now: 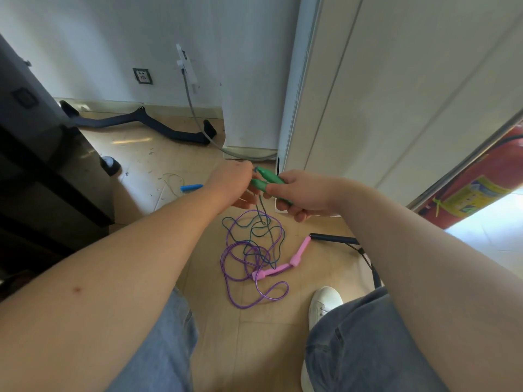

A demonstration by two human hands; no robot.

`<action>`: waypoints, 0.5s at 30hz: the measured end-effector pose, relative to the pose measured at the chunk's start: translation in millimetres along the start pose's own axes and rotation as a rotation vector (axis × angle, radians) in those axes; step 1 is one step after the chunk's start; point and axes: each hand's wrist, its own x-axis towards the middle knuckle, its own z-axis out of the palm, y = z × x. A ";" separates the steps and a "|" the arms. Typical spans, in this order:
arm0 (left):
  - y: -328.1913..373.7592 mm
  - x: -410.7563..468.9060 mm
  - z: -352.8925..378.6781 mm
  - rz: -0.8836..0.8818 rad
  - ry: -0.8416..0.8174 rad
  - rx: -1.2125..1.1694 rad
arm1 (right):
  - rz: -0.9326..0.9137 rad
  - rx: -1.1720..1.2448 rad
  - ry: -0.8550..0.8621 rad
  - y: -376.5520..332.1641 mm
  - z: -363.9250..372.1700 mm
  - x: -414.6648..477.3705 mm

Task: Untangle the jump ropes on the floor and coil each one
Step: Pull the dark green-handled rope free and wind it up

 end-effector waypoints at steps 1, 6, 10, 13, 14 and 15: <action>-1.1 1.0 -1.4 0.030 0.020 0.052 | 0.007 0.006 -0.006 -0.1 -1.0 -0.9; -8.9 8.7 -14.3 0.109 0.062 0.071 | 0.016 0.145 0.009 0.7 -9.8 -7.9; -18.0 7.9 -16.9 0.353 0.100 0.501 | 0.047 0.207 -0.059 0.2 -14.4 -15.4; -16.5 7.0 -11.1 0.470 -0.014 0.476 | 0.057 0.228 -0.154 -1.5 -9.9 -20.6; -15.2 6.5 -10.1 0.491 -0.069 0.449 | 0.053 0.258 -0.179 -2.5 -8.1 -21.4; -14.3 5.4 -9.5 0.498 -0.113 0.402 | 0.047 0.291 -0.201 -3.8 -6.7 -22.2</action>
